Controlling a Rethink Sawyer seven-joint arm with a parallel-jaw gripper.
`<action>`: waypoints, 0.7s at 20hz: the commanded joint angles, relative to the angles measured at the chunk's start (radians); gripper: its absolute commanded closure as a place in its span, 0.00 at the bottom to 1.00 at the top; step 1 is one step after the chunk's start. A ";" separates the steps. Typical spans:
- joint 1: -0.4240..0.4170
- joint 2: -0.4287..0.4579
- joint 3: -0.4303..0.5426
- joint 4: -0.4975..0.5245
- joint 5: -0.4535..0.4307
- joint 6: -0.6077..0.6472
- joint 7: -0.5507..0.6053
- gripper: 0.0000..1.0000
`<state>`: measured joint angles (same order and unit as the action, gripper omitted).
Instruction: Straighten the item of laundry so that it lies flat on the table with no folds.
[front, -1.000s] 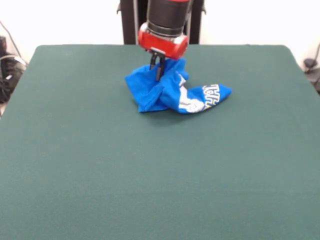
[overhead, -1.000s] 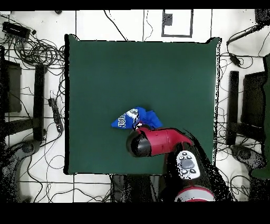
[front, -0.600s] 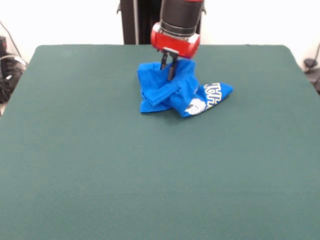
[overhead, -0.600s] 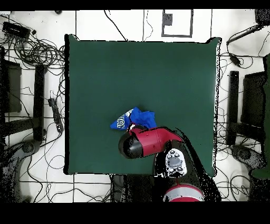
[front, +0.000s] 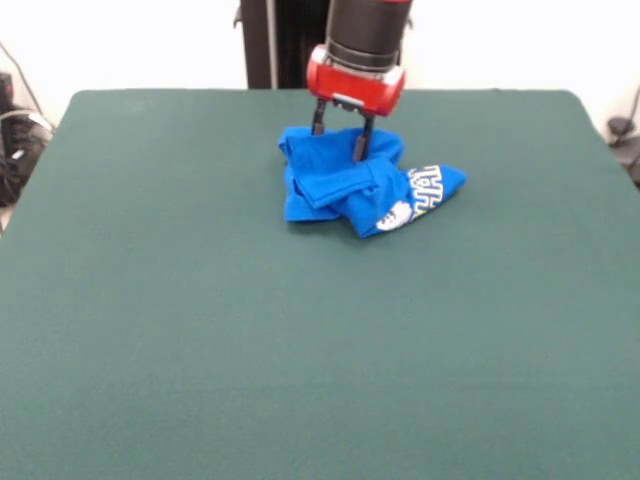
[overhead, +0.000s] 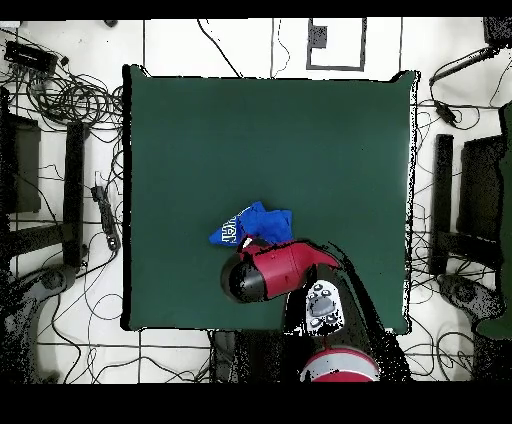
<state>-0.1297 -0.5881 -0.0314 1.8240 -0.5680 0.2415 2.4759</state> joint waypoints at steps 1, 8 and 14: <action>0.024 0.015 0.096 -0.021 -0.010 0.020 -0.028 0.00; 0.078 -0.095 0.118 0.078 0.115 0.118 0.059 0.00; 0.081 -0.135 0.132 0.097 0.195 0.176 0.048 0.00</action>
<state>-0.0788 -0.6858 -0.0278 1.8560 -0.4596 0.2872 2.4759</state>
